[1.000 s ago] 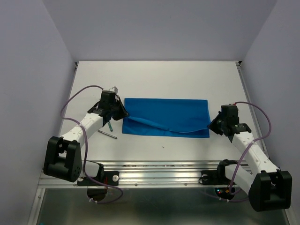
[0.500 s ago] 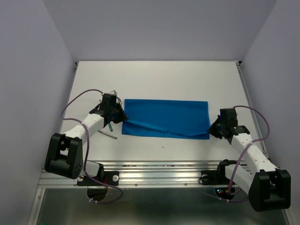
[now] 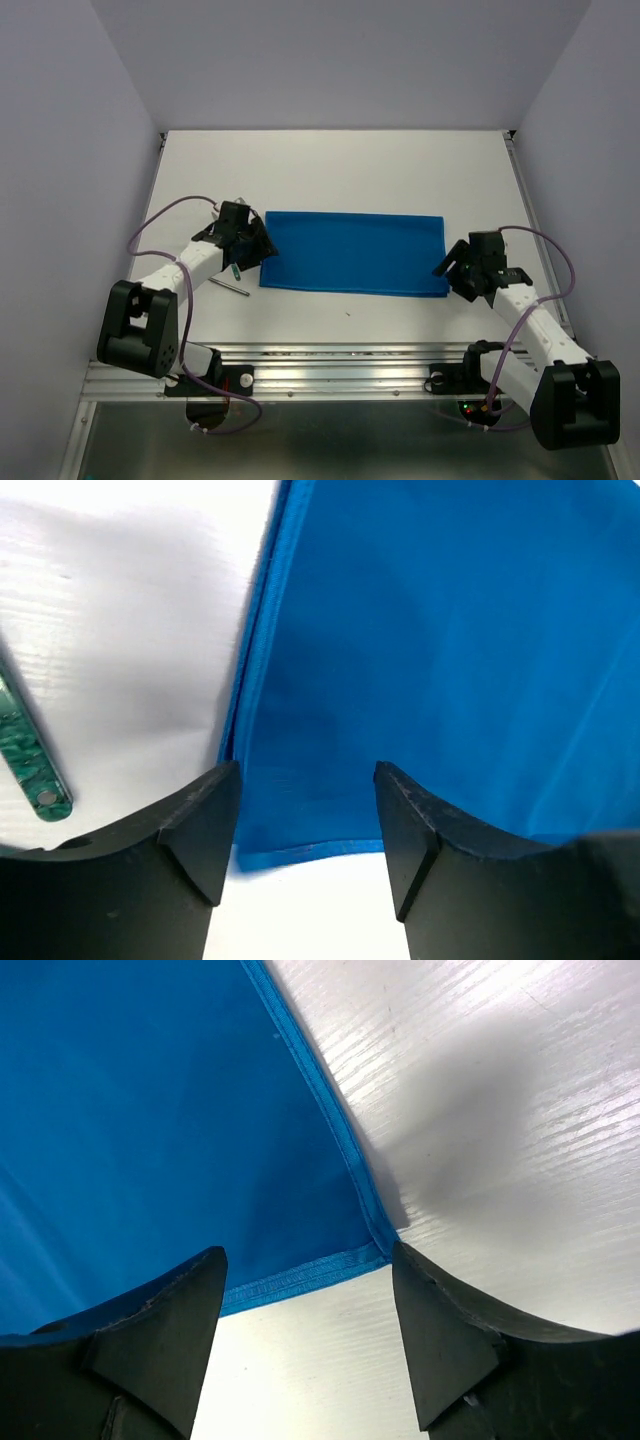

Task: Fold the napkin into a case and place the utensils inside
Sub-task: Fold and flatten the napkin at the center of the board.

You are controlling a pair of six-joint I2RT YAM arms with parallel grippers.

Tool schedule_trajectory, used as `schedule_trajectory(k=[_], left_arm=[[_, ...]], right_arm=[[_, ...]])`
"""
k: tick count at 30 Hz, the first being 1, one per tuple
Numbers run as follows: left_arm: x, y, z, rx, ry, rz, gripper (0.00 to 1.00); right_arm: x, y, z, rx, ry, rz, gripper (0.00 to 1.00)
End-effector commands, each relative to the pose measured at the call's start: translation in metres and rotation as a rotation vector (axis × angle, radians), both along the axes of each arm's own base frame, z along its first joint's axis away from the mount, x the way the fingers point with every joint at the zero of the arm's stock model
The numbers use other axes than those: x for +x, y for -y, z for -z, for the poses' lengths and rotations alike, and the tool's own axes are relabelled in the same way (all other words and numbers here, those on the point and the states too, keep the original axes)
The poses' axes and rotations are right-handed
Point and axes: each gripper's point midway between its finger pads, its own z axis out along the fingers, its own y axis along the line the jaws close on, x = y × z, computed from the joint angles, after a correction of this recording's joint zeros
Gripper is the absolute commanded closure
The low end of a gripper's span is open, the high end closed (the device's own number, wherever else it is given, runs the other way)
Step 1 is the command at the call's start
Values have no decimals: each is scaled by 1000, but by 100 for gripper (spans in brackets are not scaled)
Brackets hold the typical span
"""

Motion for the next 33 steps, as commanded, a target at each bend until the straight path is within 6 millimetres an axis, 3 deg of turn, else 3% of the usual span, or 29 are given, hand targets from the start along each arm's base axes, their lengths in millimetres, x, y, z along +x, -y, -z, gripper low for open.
schedule_trajectory(k=[1,4,7,14,25,29,33], left_arm=[[11,-7,-29,34,61,-42,33],[18,-9,-48,39,112,-49,33],[21,-6,-50,39,115,-31,35],[6,-9,-20,107,7,-33,39],[-37,-36,35,277,-180,-85,39],[-45,-36,42,280,-205,-73,45],[-50,-30,46,251,-217,-52,58]], right_arm=[[7,6,-7,-25,20,17,27],[11,9,-16,-48,31,19,28],[16,11,-25,-60,54,9,32],[15,9,-17,-59,18,-1,47],[16,3,-8,-33,-9,-21,50],[16,4,-7,-37,-14,-24,50],[18,7,-5,-64,-35,-29,50]])
